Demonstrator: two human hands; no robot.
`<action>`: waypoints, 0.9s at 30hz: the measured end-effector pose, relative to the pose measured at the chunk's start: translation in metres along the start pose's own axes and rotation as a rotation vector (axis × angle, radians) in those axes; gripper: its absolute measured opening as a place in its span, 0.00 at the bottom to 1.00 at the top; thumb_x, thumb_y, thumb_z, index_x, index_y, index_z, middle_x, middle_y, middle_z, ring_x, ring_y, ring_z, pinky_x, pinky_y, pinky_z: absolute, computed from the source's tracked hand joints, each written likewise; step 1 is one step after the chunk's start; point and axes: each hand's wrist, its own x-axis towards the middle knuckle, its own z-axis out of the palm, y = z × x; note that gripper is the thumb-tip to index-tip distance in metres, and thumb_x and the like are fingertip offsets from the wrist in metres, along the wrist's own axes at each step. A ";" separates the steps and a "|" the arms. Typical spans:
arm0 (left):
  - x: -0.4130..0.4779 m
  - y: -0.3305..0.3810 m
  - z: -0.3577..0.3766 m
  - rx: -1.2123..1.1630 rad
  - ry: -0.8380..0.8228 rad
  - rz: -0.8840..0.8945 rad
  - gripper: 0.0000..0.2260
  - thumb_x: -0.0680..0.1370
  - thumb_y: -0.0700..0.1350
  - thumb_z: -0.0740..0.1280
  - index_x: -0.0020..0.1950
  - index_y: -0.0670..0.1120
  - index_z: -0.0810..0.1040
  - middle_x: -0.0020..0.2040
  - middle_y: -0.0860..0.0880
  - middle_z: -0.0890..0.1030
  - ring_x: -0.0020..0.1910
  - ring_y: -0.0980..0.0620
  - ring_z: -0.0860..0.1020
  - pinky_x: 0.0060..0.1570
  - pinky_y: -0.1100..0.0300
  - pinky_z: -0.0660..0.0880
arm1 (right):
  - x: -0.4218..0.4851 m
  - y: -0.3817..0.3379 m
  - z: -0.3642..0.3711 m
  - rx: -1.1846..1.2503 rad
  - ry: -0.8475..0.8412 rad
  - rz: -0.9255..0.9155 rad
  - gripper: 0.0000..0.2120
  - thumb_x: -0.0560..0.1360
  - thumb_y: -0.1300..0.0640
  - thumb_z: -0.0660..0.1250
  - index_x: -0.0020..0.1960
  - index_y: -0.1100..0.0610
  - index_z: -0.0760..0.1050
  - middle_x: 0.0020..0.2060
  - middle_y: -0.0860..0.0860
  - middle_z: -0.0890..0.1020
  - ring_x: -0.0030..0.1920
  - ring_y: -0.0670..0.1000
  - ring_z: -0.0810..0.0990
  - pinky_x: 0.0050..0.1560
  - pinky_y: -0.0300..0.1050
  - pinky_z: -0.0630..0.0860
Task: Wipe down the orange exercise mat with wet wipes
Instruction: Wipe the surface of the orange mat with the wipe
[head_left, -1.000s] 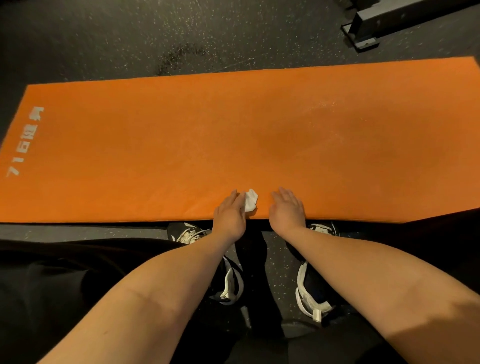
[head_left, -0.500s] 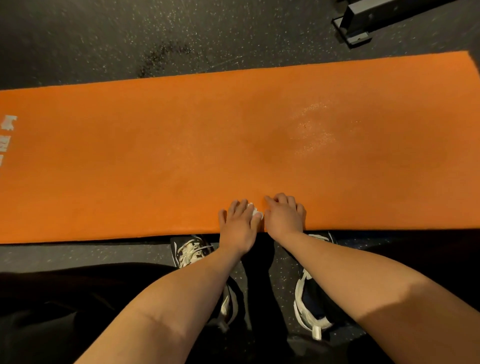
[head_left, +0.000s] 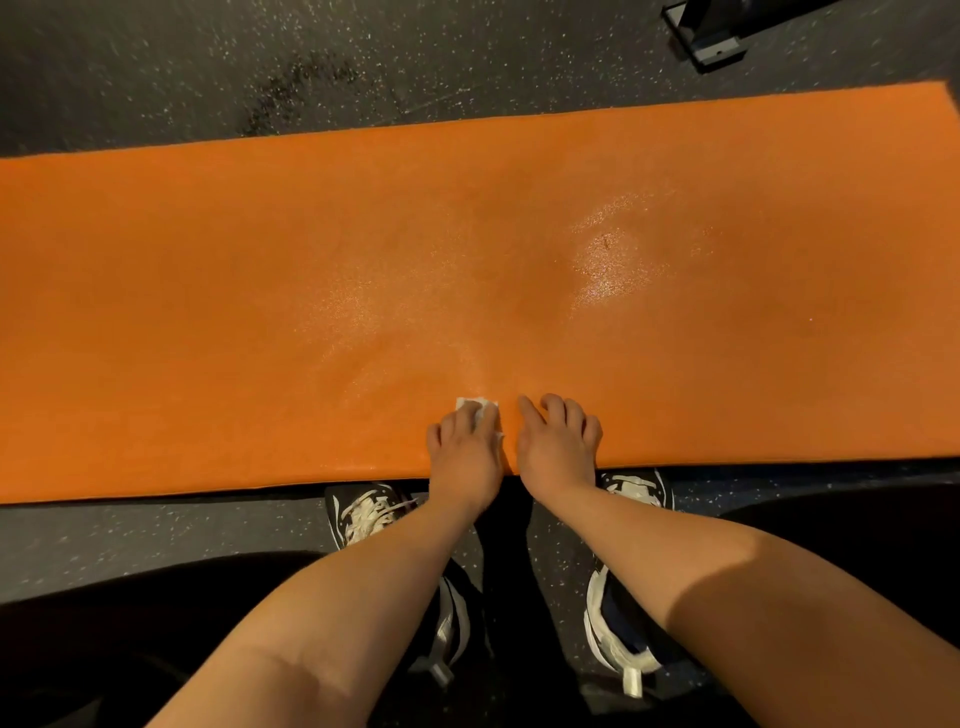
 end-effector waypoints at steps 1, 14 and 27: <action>-0.005 0.005 0.002 -0.004 -0.015 0.037 0.19 0.84 0.49 0.56 0.75 0.50 0.67 0.73 0.46 0.68 0.68 0.43 0.66 0.66 0.48 0.57 | 0.001 0.001 0.000 0.024 0.011 0.011 0.21 0.83 0.51 0.55 0.76 0.47 0.67 0.70 0.52 0.70 0.69 0.57 0.64 0.66 0.55 0.58; -0.009 0.013 -0.001 -0.031 0.023 -0.172 0.17 0.83 0.49 0.56 0.73 0.55 0.66 0.72 0.48 0.67 0.63 0.42 0.66 0.60 0.46 0.60 | -0.006 0.011 -0.002 0.142 0.041 -0.018 0.20 0.84 0.52 0.56 0.75 0.46 0.69 0.72 0.48 0.68 0.73 0.52 0.61 0.71 0.50 0.55; -0.005 0.008 -0.045 -0.765 0.026 -0.321 0.18 0.81 0.37 0.60 0.70 0.46 0.76 0.68 0.48 0.78 0.66 0.53 0.75 0.61 0.62 0.70 | -0.011 -0.022 -0.012 0.315 0.022 -0.185 0.22 0.83 0.55 0.56 0.77 0.48 0.66 0.77 0.46 0.65 0.77 0.50 0.59 0.75 0.49 0.55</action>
